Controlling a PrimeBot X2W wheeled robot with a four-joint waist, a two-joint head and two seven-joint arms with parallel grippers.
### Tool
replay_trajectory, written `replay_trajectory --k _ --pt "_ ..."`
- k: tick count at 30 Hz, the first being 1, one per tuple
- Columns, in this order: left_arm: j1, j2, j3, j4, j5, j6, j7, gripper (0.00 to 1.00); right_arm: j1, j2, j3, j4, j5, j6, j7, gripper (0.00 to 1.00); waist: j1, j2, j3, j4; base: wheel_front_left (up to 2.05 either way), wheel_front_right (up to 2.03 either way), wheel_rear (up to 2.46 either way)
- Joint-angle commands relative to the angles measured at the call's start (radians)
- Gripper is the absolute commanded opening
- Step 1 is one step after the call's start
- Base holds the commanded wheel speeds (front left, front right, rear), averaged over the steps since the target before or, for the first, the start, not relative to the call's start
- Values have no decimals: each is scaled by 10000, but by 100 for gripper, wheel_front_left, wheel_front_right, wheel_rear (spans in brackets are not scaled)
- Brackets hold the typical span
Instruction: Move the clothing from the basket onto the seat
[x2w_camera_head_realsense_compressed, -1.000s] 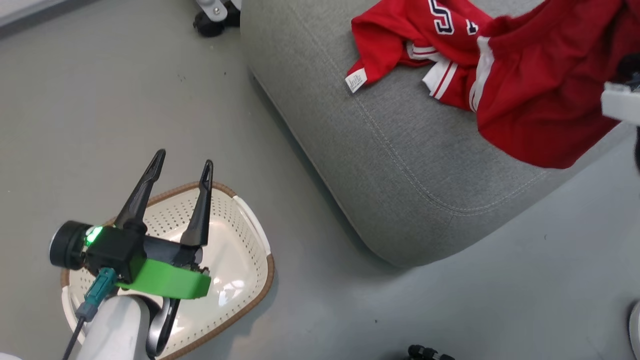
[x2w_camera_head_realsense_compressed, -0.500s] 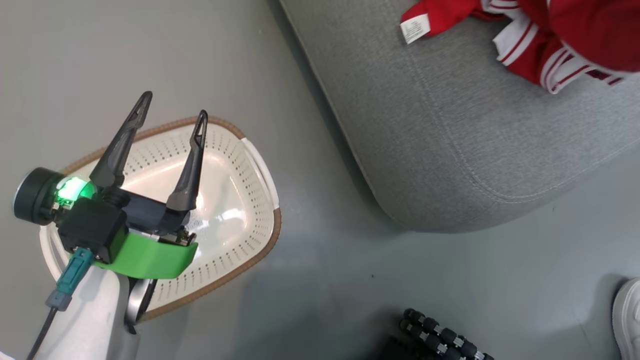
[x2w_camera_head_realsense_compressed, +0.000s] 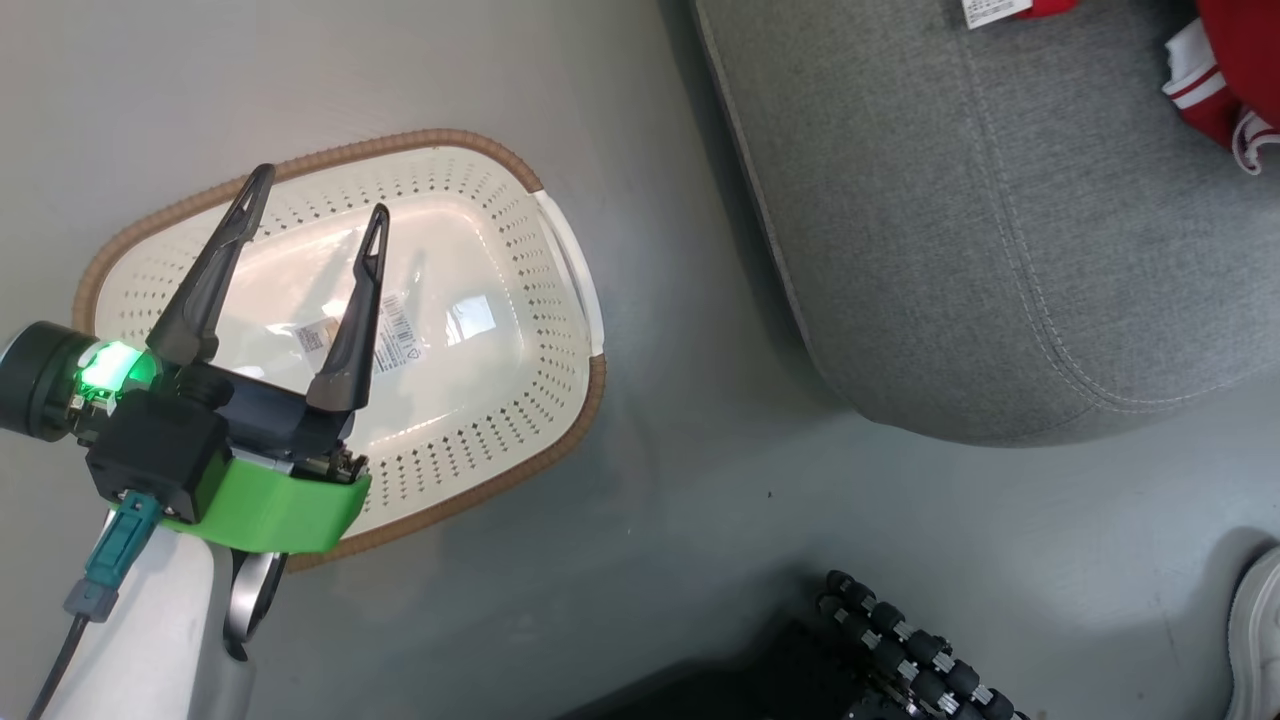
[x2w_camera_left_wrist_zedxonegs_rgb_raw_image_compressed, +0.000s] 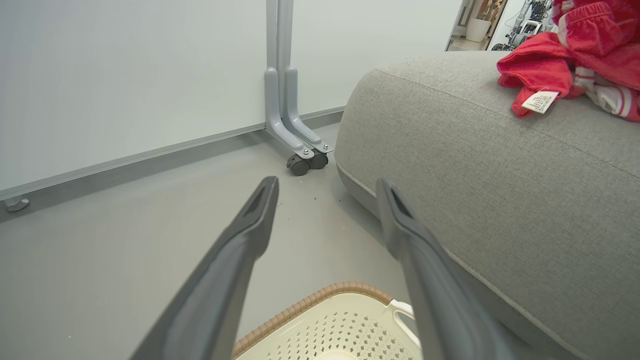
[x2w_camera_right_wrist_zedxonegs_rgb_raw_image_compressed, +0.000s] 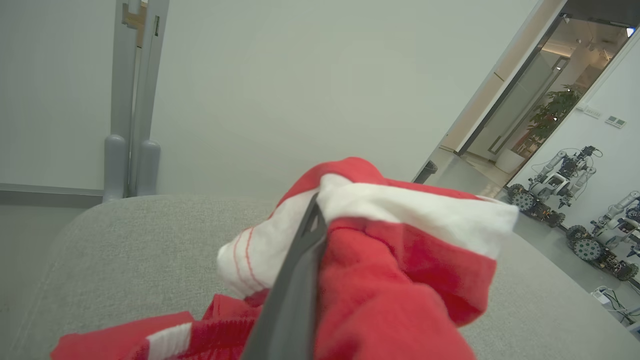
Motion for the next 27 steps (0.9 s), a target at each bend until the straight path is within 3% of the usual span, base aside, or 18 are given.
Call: replay_trajectory --k 1,6,13,14,15,16,27 --pt "3 72 33 -1 112 -27 0 100 133 60 113 444 140 -19 -27 0 -2 0 174 106 0 0 0" --pt "85 50 96 -3 142 -27 0 100 0 21 1282 2158 496 -19 -29 0 -2 0 212 77 0 0 0" --pt "21 29 -96 95 209 -27 0 100 -119 -72 1884 2867 1109 -19 -27 0 -2 0 104 -23 0 0 0" --pt "14 2 -113 110 198 -27 0 100 -135 -104 1804 2859 1117 -19 -29 16 -2 0 53 -44 0 0 0" --pt "12 -37 -116 123 165 -27 0 100 -114 -100 1781 2809 1097 -19 -29 92 -2 0 -3 -60 0 0 0" --pt "16 -83 -125 158 148 -27 0 100 -37 -67 1794 2837 1112 -19 -27 100 -2 0 -78 -69 0 0 0" --pt "193 -834 -443 719 51 -27 0 100 798 -322 3079 2940 1288 -19 -28 100 -2 0 -1829 -134 0 0 0"
